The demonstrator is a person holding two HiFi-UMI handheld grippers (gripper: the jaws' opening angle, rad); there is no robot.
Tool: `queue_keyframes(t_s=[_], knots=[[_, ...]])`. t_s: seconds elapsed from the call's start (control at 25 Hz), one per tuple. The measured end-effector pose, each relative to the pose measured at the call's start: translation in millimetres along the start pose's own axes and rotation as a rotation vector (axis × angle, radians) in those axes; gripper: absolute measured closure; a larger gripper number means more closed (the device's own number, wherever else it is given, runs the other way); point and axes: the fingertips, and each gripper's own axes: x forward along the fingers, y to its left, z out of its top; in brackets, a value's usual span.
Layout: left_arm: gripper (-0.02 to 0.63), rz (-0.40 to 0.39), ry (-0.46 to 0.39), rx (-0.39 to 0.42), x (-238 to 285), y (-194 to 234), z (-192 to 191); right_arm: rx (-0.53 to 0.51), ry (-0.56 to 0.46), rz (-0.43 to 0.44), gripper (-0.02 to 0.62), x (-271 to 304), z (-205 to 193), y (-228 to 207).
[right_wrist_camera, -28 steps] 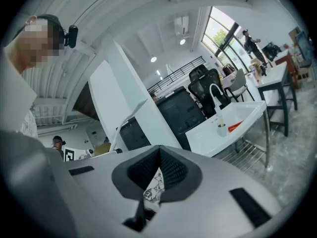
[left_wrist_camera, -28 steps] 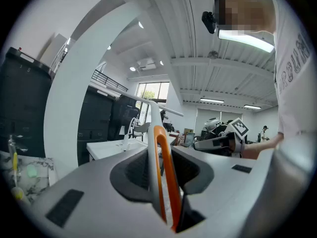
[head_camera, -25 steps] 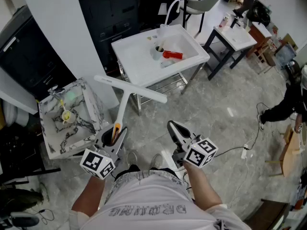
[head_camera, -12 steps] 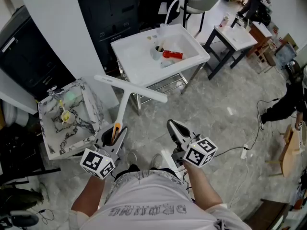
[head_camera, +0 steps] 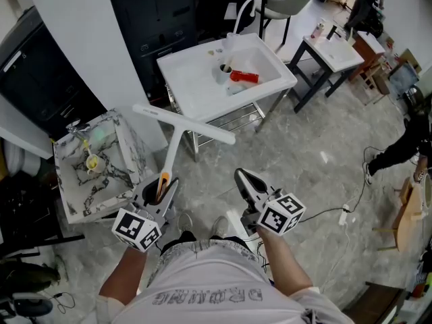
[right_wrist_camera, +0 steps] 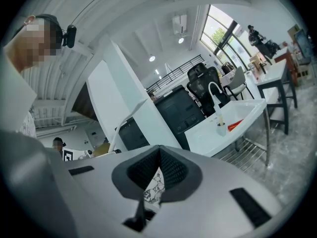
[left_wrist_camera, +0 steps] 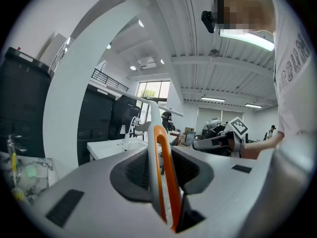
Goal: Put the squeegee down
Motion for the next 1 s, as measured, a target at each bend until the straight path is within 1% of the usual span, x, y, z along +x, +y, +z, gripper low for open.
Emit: queue_keyframes(t_s=[0.16,0.36,0.76,1.0], knots=[[0.492,0.011,-0.003,0.001,3.3,-4.4,-0.9,-0.001,0.005,0.007,0.588,-4.0,1.8,-3.2],[0.492,0.029,-0.008,0.0,8.6,-15.7,-6.0,0.007,0.012,0.009,0.588,-15.1,2.5,-17.2],[0.492,0.06,-0.011,0.003,31.1,-50.5,-12.1,0.003,0.027,0.031,0.588,-44.7,14.0,-45.3],[0.492,0.078,-0.014,0.002,41.9,-56.3,-15.3,0.01,0.028,0.043,0.588,-49.6,16.3,-59.6]])
